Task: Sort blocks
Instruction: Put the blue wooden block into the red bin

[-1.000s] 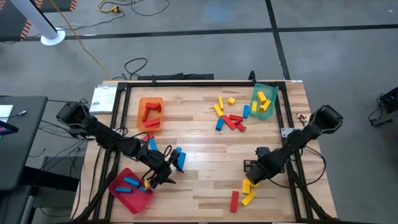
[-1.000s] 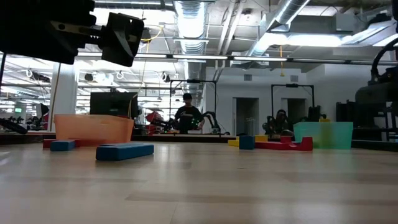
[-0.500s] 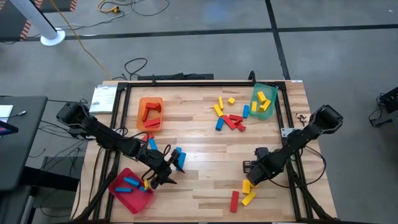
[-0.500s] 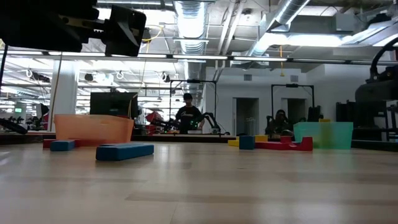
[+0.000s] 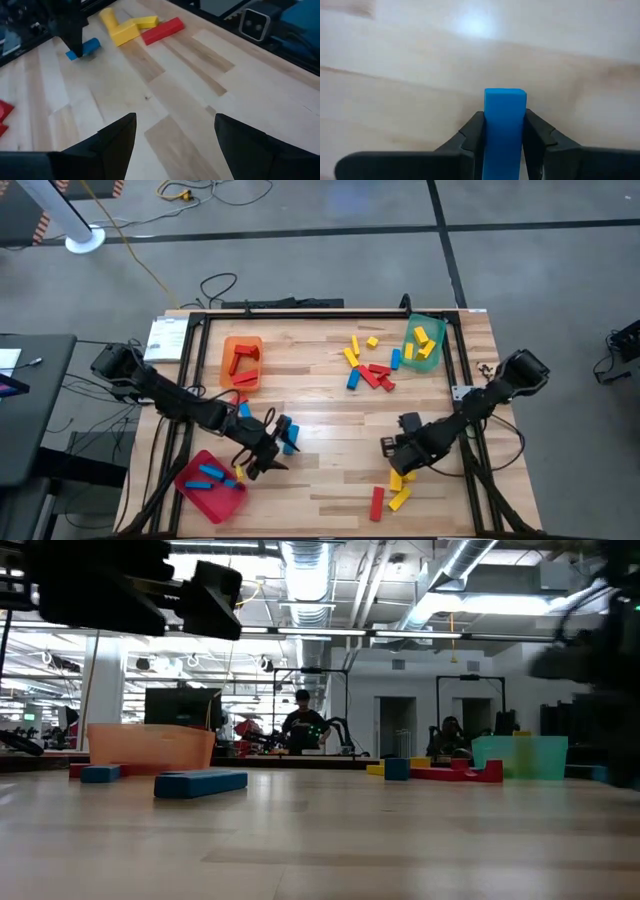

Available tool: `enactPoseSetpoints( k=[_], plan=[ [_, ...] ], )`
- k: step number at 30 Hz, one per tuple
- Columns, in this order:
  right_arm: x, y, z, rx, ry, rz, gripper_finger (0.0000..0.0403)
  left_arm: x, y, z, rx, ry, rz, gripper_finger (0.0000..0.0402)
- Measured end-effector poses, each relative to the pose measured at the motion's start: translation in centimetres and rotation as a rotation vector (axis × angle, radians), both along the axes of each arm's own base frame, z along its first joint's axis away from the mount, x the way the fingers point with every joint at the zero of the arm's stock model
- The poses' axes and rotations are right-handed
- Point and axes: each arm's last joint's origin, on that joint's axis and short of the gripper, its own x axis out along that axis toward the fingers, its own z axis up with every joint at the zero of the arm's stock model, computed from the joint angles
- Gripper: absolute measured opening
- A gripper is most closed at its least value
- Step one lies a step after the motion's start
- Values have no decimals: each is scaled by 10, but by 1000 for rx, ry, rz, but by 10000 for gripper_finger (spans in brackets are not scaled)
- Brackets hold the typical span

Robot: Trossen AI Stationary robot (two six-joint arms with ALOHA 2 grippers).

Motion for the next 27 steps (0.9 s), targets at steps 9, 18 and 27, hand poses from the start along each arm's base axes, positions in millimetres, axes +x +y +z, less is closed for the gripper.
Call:
enactPoseSetpoints(
  k=[9,18,27],
  plan=[
    [31,-17,24,-141,-82,151,103,5,12,0,-54,23,76,265],
    [76,-37,62,-314,-236,355,103,10,28,0,-115,37,215,265],
    [117,-49,107,-540,-480,493,103,20,44,13,-247,-96,357,265]
  ],
)
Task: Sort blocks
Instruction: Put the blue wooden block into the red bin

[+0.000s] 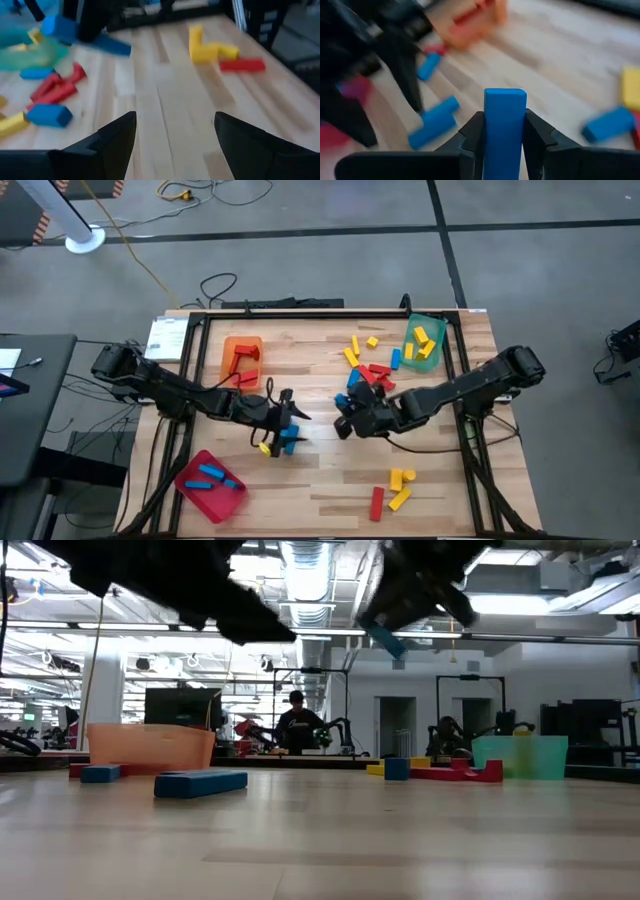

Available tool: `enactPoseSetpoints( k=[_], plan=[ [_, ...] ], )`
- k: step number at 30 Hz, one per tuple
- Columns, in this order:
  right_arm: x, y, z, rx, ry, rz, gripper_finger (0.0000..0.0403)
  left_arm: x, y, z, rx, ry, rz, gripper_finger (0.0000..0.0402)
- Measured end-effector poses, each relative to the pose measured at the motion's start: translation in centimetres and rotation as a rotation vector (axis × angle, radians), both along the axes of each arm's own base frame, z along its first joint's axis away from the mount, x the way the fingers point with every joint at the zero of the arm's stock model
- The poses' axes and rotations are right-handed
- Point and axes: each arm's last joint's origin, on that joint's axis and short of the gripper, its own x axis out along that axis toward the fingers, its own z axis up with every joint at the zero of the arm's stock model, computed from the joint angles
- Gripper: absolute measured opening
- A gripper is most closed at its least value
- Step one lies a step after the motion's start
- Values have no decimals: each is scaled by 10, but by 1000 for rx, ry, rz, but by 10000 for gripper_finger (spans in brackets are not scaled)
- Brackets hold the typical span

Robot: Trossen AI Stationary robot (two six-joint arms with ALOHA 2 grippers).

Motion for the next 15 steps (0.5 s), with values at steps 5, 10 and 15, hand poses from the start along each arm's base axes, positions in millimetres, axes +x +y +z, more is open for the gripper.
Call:
enactPoseSetpoints(
  k=[5,10,15],
  plan=[
    [11,-6,16,-72,-67,50,103,2,0,7,-18,-67,11,265],
    [15,-8,23,-121,-81,84,103,0,1,1,-24,-9,44,265],
    [21,-5,33,-177,-166,133,103,0,1,2,-16,-27,164,265]
  ],
)
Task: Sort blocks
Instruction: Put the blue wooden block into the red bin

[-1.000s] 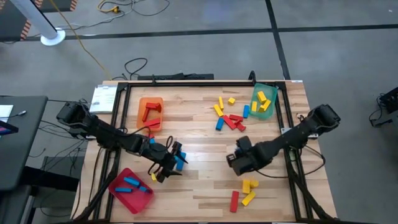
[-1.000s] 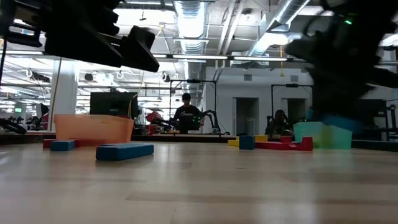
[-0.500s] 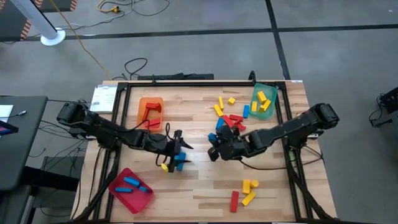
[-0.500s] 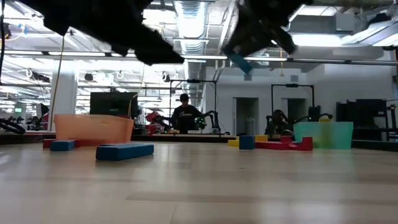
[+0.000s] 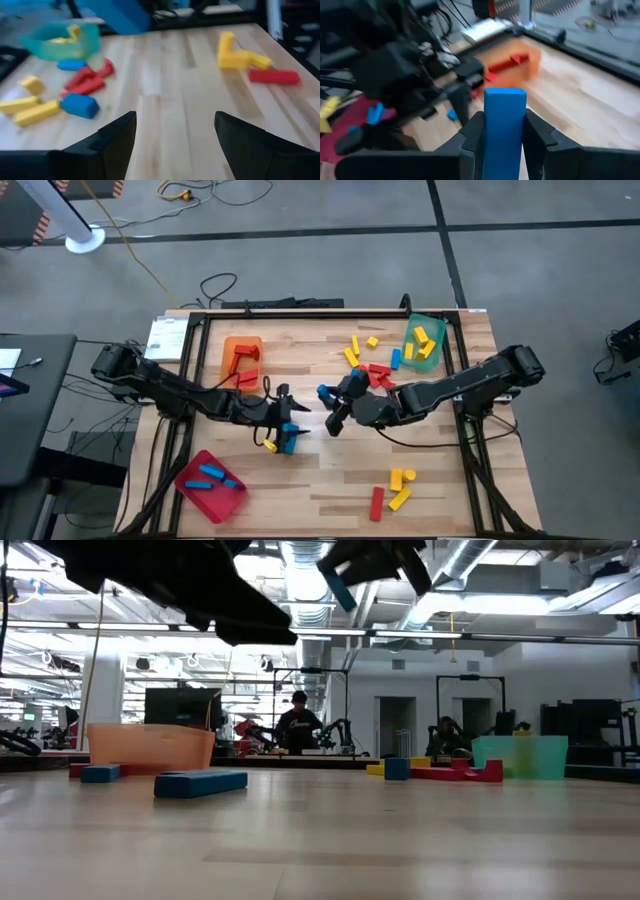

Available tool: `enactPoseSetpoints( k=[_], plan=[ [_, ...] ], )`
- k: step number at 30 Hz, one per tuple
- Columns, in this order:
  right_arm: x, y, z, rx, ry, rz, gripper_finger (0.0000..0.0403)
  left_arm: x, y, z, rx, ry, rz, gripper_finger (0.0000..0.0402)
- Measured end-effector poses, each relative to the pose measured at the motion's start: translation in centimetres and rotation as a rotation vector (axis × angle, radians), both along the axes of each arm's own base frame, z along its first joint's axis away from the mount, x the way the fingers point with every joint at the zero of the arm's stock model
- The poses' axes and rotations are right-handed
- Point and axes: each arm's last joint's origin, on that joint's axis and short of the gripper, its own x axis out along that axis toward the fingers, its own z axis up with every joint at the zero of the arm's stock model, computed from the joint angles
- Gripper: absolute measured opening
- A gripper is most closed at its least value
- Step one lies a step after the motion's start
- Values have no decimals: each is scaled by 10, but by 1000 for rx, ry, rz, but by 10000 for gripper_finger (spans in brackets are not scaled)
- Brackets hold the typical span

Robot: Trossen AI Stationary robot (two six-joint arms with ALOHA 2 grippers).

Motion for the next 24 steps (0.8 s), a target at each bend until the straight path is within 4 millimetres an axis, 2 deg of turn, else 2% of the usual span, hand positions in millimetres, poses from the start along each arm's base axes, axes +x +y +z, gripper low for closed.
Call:
enactPoseSetpoints(
  k=[6,17,24],
  plan=[
    [5,1,11,-77,-81,32,103,1,-3,12,9,-131,83,265],
    [6,-5,15,-153,-91,-26,103,2,2,33,67,-331,254,265],
    [9,-15,18,-181,-104,-45,103,4,10,39,27,-395,247,265]
  ],
)
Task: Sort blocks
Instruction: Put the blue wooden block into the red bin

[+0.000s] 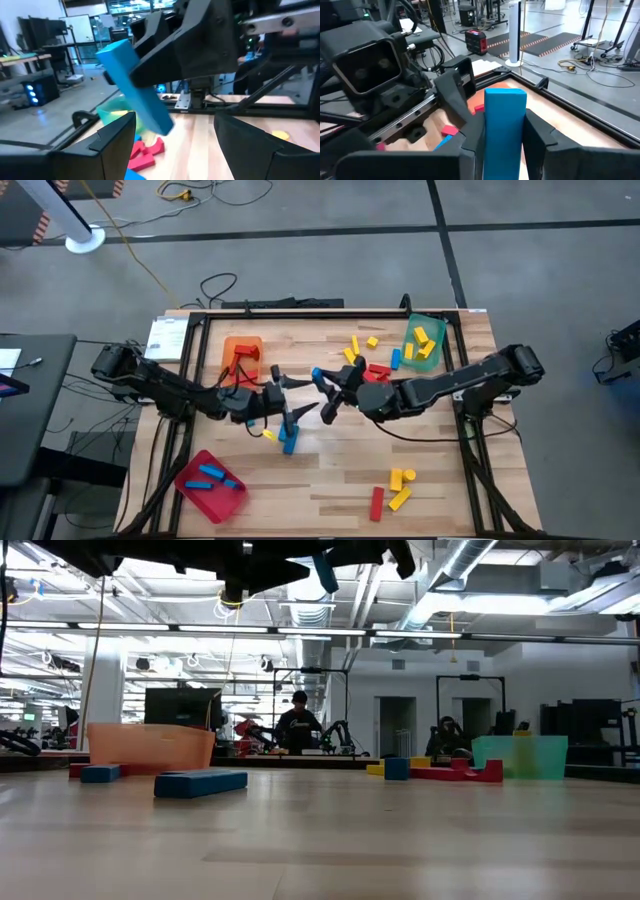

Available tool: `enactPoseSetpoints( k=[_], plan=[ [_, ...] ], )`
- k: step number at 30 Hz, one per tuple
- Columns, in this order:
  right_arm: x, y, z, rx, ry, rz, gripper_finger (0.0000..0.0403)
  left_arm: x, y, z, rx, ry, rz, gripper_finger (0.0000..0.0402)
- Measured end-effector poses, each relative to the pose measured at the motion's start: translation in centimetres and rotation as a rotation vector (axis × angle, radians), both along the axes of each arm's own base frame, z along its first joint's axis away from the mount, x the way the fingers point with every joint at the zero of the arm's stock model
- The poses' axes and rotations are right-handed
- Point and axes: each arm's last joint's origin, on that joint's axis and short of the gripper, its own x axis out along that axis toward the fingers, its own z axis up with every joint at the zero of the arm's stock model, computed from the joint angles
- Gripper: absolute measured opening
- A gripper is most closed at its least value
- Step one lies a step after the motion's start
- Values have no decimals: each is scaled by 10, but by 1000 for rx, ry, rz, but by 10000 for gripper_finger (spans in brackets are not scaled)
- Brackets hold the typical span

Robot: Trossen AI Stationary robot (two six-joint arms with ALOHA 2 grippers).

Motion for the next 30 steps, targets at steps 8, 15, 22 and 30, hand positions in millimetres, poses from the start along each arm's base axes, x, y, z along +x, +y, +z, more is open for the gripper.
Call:
enactPoseSetpoints(
  k=[8,15,22,30],
  plan=[
    [10,-3,-2,-5,-46,35,103,2,13,2,-47,-32,38,265],
    [27,1,-23,-29,-36,79,103,3,19,-1,-32,-3,61,265],
    [27,0,-21,-49,-36,84,103,4,19,-7,-19,59,66,209],
    [25,5,-25,-87,26,91,105,3,15,-9,42,104,70,90]
  ],
)
